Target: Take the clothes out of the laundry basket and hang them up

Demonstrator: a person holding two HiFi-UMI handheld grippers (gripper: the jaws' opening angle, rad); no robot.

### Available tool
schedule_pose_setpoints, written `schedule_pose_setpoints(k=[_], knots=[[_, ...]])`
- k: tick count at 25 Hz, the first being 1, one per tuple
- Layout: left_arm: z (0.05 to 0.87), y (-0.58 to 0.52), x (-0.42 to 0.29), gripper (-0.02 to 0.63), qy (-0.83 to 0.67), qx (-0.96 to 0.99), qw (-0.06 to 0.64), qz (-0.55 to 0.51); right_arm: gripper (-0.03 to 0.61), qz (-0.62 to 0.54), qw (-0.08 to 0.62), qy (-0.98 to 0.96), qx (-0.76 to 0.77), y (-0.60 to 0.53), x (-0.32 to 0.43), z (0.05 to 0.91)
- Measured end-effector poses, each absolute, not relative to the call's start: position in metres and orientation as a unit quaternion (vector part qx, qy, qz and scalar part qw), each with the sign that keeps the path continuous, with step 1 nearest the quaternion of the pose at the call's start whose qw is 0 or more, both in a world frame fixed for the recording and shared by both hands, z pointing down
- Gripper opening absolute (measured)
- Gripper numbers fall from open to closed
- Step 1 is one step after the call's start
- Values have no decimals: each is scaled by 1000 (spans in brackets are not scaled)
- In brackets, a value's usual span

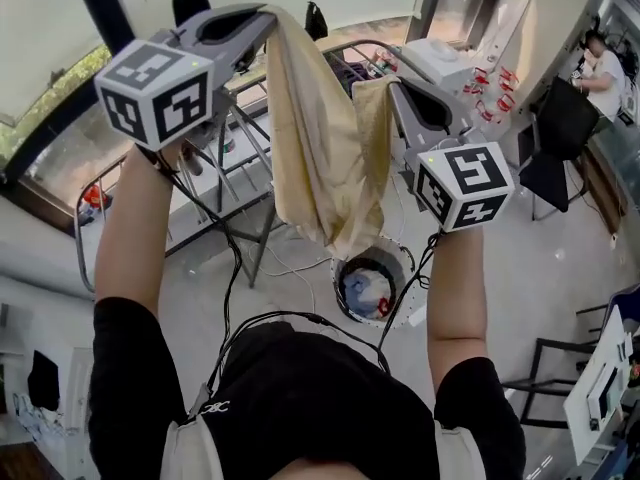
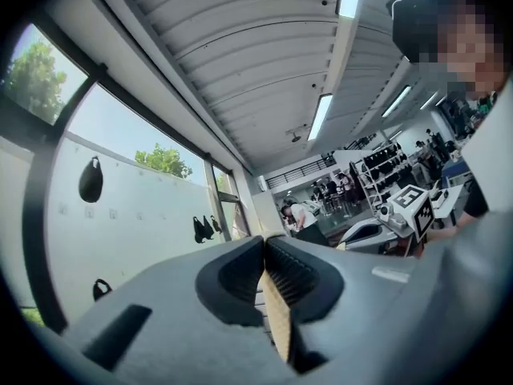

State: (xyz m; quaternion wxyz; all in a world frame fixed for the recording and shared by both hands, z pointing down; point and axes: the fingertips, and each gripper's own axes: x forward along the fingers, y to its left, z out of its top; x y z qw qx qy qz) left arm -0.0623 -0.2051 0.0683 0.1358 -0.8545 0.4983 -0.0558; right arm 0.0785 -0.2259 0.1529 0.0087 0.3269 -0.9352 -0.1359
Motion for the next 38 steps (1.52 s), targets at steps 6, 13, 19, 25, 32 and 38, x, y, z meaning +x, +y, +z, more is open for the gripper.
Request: schedule_pose_setpoints(k=[6,13,19,25,32,38], knots=[[72,-148,-170,9,595,-790,137,-57,15,-129,-12,-961,244,-218,-24,144],[78,-76,-311,9,686,-715,121,-50,15,-139,-11,-973,184,-189,-160,138],[61,-7,-429,9,740,-657,138,-41,15,-155,-8,-977,144,-146,-279,132],[46,26,-526,9,757,-631,162,-50,15,-171,-8,-977,130,-122,-382,124],[63,64,-637,9,782,-601,150,-69,15,-181,-3,-977,111,-89,-508,127],[55,60,-689,9,801,-572,155,-91,15,-198,10,-975,103,-101,-579,122]])
